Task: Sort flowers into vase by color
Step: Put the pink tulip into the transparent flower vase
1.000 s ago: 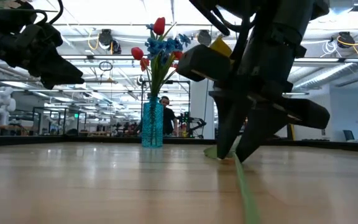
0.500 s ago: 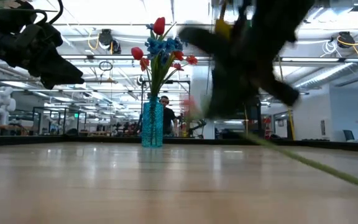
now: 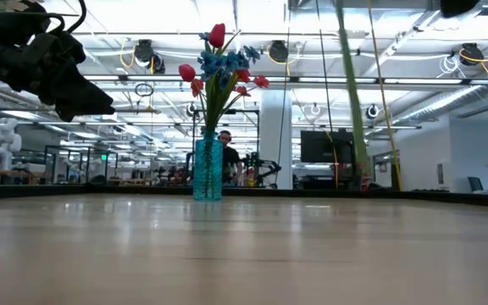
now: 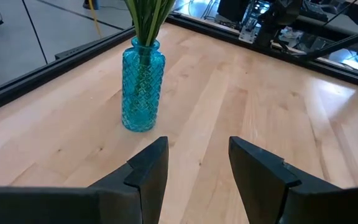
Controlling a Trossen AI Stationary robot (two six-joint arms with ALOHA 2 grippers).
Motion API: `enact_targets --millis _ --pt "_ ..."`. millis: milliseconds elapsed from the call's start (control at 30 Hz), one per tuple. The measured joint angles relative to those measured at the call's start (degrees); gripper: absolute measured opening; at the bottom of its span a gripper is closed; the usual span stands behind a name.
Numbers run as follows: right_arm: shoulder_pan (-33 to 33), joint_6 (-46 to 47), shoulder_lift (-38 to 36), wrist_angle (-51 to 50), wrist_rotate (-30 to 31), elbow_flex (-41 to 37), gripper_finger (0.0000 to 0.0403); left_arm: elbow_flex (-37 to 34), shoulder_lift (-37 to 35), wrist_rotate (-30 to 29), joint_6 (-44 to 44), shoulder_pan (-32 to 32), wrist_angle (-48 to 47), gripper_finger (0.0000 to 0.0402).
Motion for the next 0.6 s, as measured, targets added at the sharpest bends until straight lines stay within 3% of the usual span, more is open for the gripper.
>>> enact_targets --millis 100,267,433,600 --pt "1.8 -3.3 2.0 5.6 6.7 0.0 0.0001 0.0 0.0 0.0 0.0 0.0 0.0 0.0176" --pt "0.2 -11.4 5.9 18.9 5.6 0.0 0.0000 0.0 0.0 0.0 0.0 0.0 0.0 0.0176" --pt "-2.6 -29.1 9.7 39.4 -5.6 0.0 0.0000 0.0 0.0 0.0 0.0 0.0 0.0 0.0176" --pt "-3.9 -56.9 12.8 67.8 -20.5 0.0 0.0000 0.0 0.0 0.0 0.0 0.0 0.0 0.0176"
